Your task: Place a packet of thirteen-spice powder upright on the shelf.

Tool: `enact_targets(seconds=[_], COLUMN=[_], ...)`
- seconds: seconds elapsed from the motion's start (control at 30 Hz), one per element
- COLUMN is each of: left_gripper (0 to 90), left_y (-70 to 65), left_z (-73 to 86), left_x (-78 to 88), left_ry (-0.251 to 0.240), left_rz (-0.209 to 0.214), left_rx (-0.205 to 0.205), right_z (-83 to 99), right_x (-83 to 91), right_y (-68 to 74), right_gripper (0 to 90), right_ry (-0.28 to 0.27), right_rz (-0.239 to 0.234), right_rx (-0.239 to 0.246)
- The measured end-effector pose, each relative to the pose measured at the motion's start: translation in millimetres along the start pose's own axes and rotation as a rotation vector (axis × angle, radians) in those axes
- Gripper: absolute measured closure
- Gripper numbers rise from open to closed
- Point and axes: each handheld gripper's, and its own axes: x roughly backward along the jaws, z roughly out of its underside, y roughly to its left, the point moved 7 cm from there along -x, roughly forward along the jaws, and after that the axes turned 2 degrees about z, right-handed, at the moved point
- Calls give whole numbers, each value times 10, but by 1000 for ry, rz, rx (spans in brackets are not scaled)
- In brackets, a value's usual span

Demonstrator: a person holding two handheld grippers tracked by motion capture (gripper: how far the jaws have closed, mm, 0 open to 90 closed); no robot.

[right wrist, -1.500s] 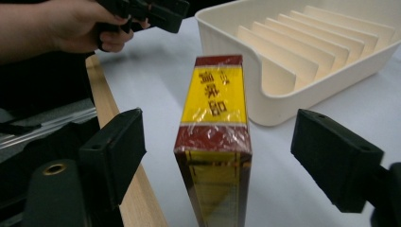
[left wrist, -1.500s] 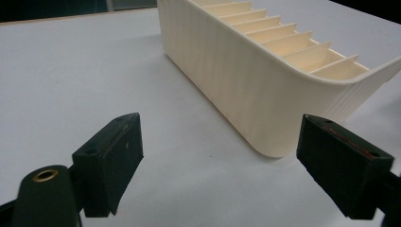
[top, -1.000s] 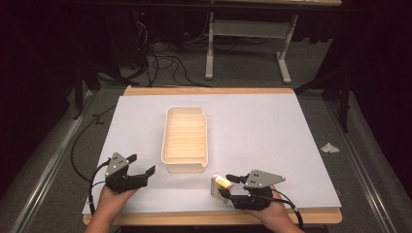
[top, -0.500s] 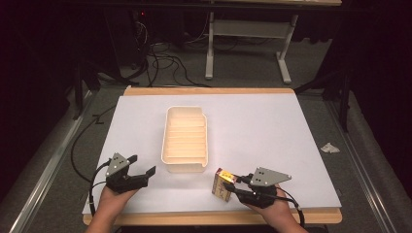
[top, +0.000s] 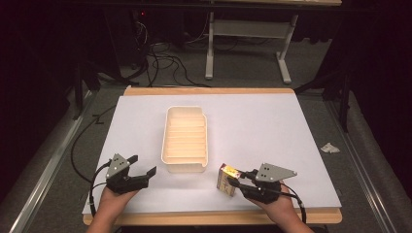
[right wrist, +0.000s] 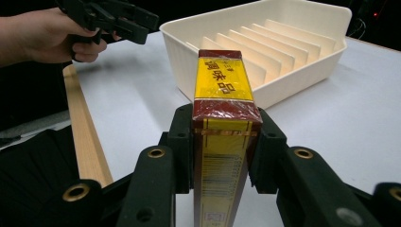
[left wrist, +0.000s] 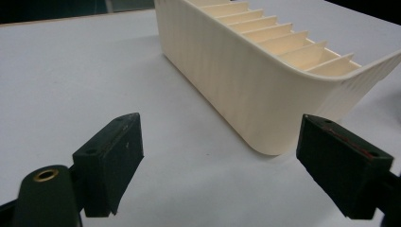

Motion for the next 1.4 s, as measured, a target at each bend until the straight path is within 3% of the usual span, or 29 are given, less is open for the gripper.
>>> enact_targets(seconds=[0.3, 0.47, 0.7, 0.93, 1.2, 1.4], left_gripper=[162, 161, 161, 161, 161, 161], left_y=[21, 5, -7, -17, 19, 43], left_z=[-84, -77, -57, -29, -44, -46], left_x=[31, 20, 28, 45, 95, 147], left_ry=[-20, -19, -8, 4, -2, -2], left_rz=[5, 10, 16, 22, 11, 2], left_rx=[-2, -8, -15, -27, -24, -31], right_z=[-39, -63, -107, -239, -502, -674], right_x=[60, 49, 51, 0, -151, -286], right_y=[-150, -332, -596, -720, -737, -605], right_gripper=[683, 685, 685, 686, 688, 688], right_ry=[-18, -24, -34, -49, -80, -99], right_rz=[-2, -13, -25, -44, -79, -163], right_rx=[47, 71, 60, 75, 122, 166])
